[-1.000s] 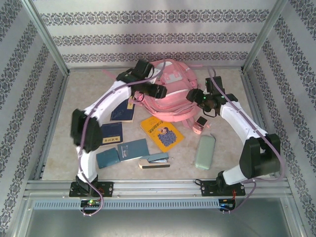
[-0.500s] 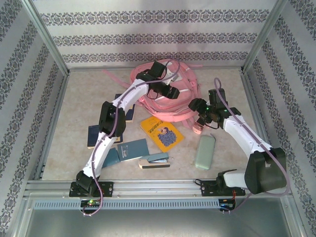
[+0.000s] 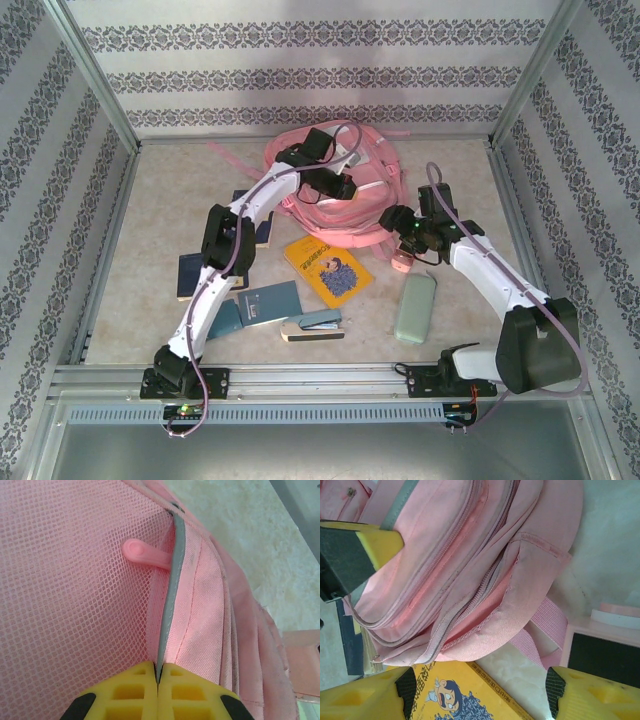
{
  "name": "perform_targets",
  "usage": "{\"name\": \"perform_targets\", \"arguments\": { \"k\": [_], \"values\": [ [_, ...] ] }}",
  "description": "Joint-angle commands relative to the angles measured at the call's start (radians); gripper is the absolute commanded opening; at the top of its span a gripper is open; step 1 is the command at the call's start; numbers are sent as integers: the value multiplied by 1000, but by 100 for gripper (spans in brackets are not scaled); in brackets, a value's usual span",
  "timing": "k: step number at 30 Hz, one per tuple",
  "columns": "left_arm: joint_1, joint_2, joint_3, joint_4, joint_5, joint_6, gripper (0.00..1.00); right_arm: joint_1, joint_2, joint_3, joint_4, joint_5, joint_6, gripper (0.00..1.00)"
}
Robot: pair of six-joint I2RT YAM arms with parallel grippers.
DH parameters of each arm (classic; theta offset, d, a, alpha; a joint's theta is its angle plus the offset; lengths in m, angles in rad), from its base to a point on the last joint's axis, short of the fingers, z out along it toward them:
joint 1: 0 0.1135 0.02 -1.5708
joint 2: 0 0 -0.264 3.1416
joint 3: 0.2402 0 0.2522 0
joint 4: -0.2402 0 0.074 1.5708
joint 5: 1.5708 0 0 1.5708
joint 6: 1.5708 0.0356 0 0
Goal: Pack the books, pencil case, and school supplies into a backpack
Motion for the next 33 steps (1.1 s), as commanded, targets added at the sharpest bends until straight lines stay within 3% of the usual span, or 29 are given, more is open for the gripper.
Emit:
{"name": "perform_targets", "arguments": {
  "k": [1,8,18,23,30,33],
  "values": [
    [27,-150,-14,108,-8,-78,0,16,-15,13,-31,37,-45,71],
    [117,-333,1,214,-152,-163,0,44,-92,80,-76,43,-74,73],
    [280,-481,37,375,-263,-230,0,126,-152,142,-1,-17,-93,75],
    [350,-514,37,402,-205,-256,0,184,-103,178,-5,1,-106,76],
    [371,-584,-38,384,-118,-187,0,225,-51,168,21,27,-93,77],
    [369,-614,-116,384,-56,-193,0,222,-50,161,-2,69,-92,84]
  ]
}}
